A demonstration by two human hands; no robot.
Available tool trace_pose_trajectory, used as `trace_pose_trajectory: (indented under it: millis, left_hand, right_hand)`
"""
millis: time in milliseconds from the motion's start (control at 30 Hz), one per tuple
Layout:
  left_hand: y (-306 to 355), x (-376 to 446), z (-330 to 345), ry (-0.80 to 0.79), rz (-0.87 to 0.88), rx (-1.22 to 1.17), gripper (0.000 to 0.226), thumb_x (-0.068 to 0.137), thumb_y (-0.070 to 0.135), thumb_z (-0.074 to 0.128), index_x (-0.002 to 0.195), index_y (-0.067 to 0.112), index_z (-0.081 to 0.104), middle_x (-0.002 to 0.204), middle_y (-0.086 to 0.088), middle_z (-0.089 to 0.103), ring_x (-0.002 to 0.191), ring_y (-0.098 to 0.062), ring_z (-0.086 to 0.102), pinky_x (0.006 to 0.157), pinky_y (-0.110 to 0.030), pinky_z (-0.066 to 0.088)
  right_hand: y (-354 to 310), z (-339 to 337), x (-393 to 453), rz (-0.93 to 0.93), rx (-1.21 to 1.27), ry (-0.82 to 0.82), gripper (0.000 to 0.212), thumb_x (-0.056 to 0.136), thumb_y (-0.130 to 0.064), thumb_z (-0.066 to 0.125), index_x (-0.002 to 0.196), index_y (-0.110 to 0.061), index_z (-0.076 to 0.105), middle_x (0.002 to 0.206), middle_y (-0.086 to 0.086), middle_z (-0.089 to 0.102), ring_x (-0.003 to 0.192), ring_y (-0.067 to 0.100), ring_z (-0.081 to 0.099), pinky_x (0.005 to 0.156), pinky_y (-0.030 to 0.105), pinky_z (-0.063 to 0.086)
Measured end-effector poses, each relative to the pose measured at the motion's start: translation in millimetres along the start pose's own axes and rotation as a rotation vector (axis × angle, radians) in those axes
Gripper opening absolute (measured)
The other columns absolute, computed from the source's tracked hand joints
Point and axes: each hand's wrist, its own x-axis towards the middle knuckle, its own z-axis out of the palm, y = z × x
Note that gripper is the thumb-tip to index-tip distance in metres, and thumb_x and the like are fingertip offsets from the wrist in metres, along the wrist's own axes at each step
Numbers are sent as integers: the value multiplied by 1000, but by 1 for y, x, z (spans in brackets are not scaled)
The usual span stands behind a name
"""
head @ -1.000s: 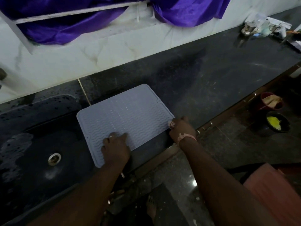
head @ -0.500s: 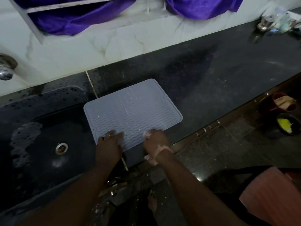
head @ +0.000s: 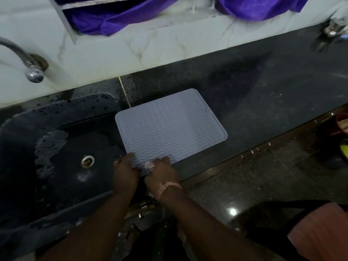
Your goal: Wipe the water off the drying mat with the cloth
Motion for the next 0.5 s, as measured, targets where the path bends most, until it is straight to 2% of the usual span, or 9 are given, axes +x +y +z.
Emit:
trace_pose_trajectory:
  millis: [67,133,200,267,367,500]
  left_hand:
    - [-6,4,-3,-16,-55,-69,57,79,6,79,131,16,61,127,-12,65,113,-26,63,101,-40,51]
    - [-5,3,-8,-33,-136,-200,63,77,2,81,134,10,58,124,-6,67,113,-24,63,100,-42,51]
    - [-7,2,-10,-10,-218,-309,65,76,-1,82,135,8,56,117,-7,69,109,-26,65,99,-45,52]
    - [-8,1,-11,-15,-250,-337,60,75,-1,82,129,11,58,107,-8,71,101,-26,67,96,-48,54]
    - [-8,5,-12,-18,-246,-321,49,74,-1,83,116,13,63,99,-9,72,94,-27,69,90,-47,57]
    - [-7,9,-15,-33,-252,-279,40,76,3,82,108,19,64,95,-5,73,89,-23,69,87,-41,58]
  right_hand:
    - [15,-22,17,46,6,49,24,91,-23,56,112,-13,64,122,9,58,107,27,58,86,27,46]
    - [47,-57,39,154,-107,133,28,95,-21,51,118,-12,62,123,9,56,111,29,55,84,32,46]
    - [79,-88,52,234,-223,229,31,97,-28,48,120,-10,57,127,12,53,108,29,57,82,36,49]
    - [83,-93,52,294,-173,240,35,96,-31,53,122,-8,55,132,14,48,108,31,60,89,39,49]
    - [44,-58,34,227,-218,165,36,95,-25,55,125,-6,54,136,14,48,113,30,61,95,37,49]
    - [-19,6,-2,2,-149,-19,33,89,-23,59,118,-7,59,129,14,53,111,28,59,94,34,52]
